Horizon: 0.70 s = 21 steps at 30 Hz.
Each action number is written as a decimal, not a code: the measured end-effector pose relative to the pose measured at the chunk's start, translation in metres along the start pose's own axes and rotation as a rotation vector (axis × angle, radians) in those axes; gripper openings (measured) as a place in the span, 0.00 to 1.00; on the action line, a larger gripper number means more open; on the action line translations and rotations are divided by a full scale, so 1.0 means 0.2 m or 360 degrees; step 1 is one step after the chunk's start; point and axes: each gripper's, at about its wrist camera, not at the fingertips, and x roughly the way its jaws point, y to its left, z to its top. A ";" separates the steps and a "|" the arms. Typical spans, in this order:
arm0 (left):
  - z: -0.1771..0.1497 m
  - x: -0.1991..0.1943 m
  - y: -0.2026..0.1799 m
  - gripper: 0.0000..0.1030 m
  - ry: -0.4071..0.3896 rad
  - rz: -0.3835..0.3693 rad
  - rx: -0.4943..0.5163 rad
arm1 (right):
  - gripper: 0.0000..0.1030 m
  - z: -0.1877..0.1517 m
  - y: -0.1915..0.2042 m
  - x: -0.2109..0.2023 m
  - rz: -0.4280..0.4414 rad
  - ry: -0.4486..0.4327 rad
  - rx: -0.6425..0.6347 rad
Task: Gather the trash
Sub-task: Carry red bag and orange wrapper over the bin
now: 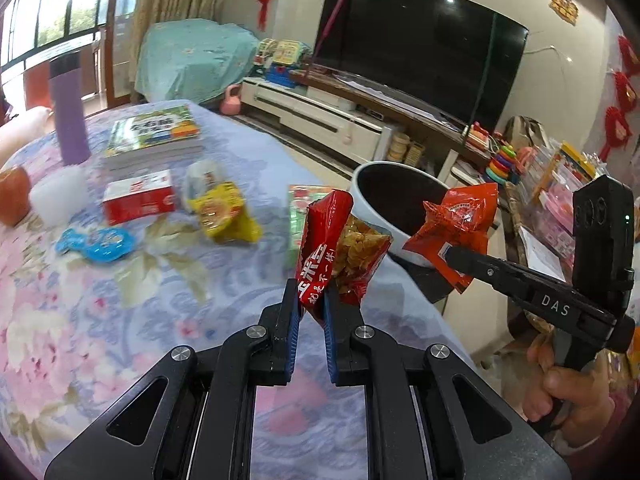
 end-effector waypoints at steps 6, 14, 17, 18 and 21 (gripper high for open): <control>0.05 0.05 -0.13 0.10 0.0007 -0.0038 0.0057 | 0.05 0.01 -0.10 -0.06 -0.0072 -0.0037 0.0032; 0.12 0.15 -0.26 0.10 0.0026 -0.0075 0.0119 | 0.05 0.04 -0.21 -0.10 -0.0136 -0.0058 0.0069; 0.15 0.18 -0.30 0.10 0.0030 -0.0083 0.0140 | 0.05 0.05 -0.25 -0.11 -0.0157 -0.0056 0.0073; 0.16 0.19 -0.31 0.10 0.0031 -0.0084 0.0146 | 0.05 0.06 -0.26 -0.11 -0.0164 -0.0054 0.0072; 0.20 0.21 -0.34 0.10 0.0031 -0.0085 0.0165 | 0.05 0.07 -0.29 -0.11 -0.0179 -0.0048 0.0077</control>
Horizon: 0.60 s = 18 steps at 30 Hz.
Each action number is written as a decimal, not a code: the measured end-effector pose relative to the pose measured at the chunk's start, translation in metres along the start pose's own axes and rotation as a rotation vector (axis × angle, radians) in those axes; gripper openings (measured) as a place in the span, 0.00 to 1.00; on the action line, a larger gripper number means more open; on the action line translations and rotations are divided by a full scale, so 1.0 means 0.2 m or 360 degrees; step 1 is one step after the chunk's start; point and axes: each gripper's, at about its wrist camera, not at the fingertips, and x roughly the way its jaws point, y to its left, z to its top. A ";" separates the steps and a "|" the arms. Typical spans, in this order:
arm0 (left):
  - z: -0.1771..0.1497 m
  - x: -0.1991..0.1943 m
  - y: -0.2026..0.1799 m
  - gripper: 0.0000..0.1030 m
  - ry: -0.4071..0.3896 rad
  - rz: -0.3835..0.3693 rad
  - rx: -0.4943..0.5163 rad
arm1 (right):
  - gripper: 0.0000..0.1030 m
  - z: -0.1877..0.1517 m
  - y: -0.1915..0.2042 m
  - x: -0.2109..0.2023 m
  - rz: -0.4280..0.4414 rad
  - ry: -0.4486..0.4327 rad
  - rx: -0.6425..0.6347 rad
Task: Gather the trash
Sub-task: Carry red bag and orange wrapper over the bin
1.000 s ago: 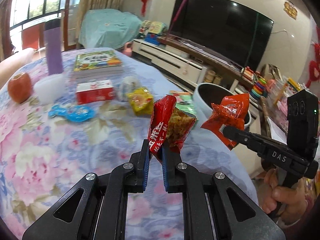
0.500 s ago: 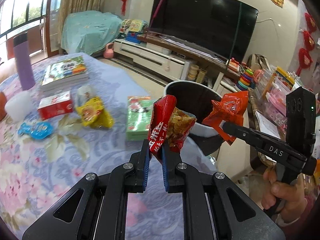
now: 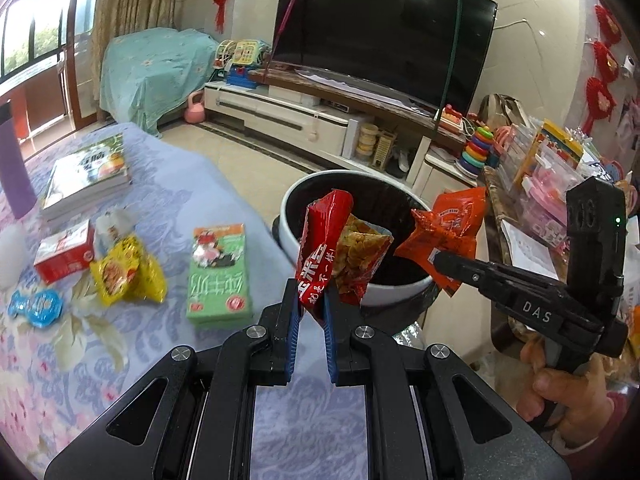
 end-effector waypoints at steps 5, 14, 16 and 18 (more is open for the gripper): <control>0.06 0.07 -0.03 0.10 0.0014 -0.0003 0.0019 | 0.05 0.03 -0.04 0.01 -0.0014 0.0006 0.0007; 0.14 0.19 -0.08 0.10 0.0049 -0.0006 0.0041 | 0.05 0.08 -0.09 0.04 -0.0043 0.0037 0.0004; 0.15 0.21 -0.09 0.10 0.0057 -0.0006 0.0041 | 0.05 0.08 -0.09 0.05 -0.0047 0.0046 0.0002; 0.16 0.23 -0.09 0.10 0.0063 -0.0007 0.0040 | 0.05 0.09 -0.09 0.06 -0.0051 0.0056 0.0000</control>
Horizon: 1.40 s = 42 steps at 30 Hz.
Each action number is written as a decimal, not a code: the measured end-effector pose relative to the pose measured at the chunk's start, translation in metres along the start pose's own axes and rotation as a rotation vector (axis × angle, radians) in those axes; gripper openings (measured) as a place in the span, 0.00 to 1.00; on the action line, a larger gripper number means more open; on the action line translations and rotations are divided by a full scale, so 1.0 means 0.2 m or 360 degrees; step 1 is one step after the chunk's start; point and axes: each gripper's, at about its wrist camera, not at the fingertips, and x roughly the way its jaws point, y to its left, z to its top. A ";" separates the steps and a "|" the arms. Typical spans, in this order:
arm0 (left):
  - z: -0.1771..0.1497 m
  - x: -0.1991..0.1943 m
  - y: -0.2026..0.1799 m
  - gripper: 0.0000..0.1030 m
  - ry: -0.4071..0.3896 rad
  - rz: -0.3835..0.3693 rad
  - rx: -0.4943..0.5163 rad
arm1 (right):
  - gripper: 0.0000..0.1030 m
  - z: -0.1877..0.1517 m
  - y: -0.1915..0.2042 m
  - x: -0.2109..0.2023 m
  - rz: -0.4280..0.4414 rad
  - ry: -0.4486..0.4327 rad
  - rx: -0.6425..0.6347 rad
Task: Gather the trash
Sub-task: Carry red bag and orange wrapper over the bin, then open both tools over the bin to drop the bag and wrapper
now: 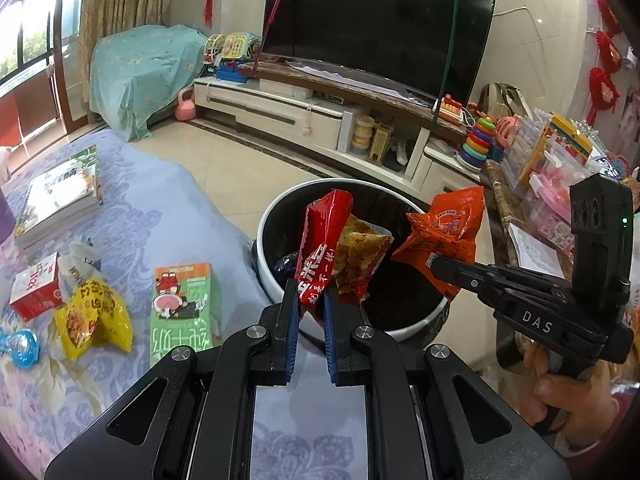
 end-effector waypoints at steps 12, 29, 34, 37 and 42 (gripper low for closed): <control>0.04 0.10 -0.01 0.10 0.0051 -0.0020 -0.0014 | 0.05 0.05 -0.05 0.07 -0.0016 0.0063 -0.0006; 0.04 0.17 -0.01 0.46 0.0087 -0.0025 -0.0043 | 0.58 0.07 -0.09 0.06 -0.0097 0.0077 0.0009; 0.00 0.10 0.02 0.58 0.0051 -0.0002 -0.0075 | 0.64 0.05 -0.07 -0.01 -0.0099 0.0016 0.0031; -0.05 0.02 0.06 0.63 0.0016 0.0013 -0.0100 | 0.74 0.04 -0.03 -0.05 -0.0098 -0.0025 0.0032; -0.16 -0.11 0.15 0.68 -0.0031 0.0063 -0.0143 | 0.91 0.00 0.06 -0.09 -0.0087 -0.0081 0.0047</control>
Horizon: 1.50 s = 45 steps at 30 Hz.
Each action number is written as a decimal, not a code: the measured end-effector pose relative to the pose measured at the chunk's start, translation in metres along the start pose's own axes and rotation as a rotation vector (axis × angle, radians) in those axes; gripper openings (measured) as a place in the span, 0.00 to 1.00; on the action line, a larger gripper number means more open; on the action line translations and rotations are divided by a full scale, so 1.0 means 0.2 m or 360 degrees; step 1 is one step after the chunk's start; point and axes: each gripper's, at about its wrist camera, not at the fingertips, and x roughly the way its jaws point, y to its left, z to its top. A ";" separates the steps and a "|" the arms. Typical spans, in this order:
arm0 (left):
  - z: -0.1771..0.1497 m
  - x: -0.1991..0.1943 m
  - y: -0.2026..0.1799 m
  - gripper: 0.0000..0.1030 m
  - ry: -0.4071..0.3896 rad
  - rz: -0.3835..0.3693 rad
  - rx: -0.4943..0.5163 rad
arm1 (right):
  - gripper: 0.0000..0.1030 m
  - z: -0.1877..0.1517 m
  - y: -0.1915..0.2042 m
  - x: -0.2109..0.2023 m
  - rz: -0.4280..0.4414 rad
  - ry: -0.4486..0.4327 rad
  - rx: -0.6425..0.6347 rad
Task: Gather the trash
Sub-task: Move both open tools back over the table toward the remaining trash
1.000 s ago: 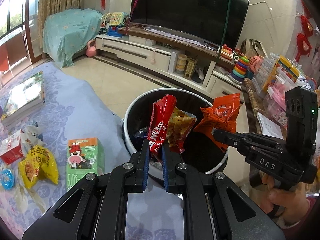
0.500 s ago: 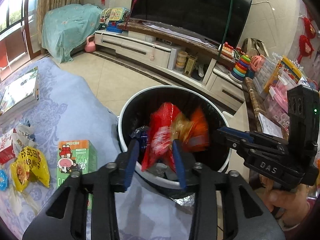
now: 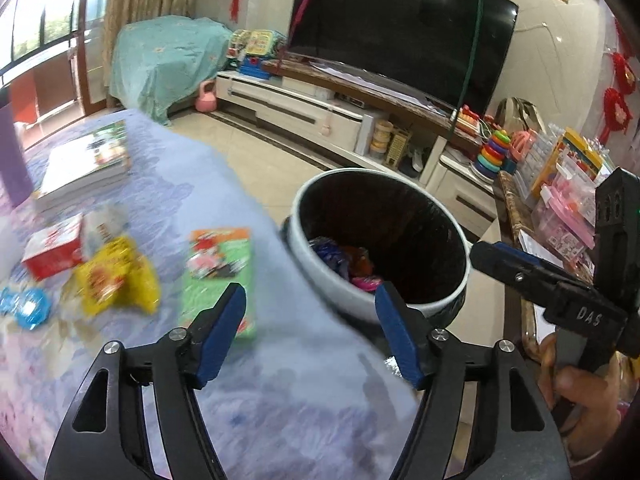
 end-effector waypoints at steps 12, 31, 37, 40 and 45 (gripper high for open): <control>-0.19 -0.22 0.39 0.71 -0.0034 0.0136 -0.0249 | 0.93 -0.12 0.28 0.08 0.0156 0.0080 -0.0031; -0.36 -0.33 0.85 0.71 -0.0010 0.0299 -0.0458 | 0.93 -0.22 0.57 0.25 0.0254 0.0190 -0.0094; -0.36 -0.33 0.92 0.71 -0.0011 0.0358 -0.0466 | 0.93 -0.21 0.62 0.32 0.0275 0.0215 -0.0118; -0.34 -0.30 0.96 0.71 0.0022 0.0381 -0.0453 | 0.93 -0.21 0.65 0.36 0.0280 0.0231 -0.0134; -0.29 -0.23 1.07 0.79 0.0079 0.0399 -0.0561 | 0.93 -0.20 0.68 0.42 0.0288 0.0241 -0.0159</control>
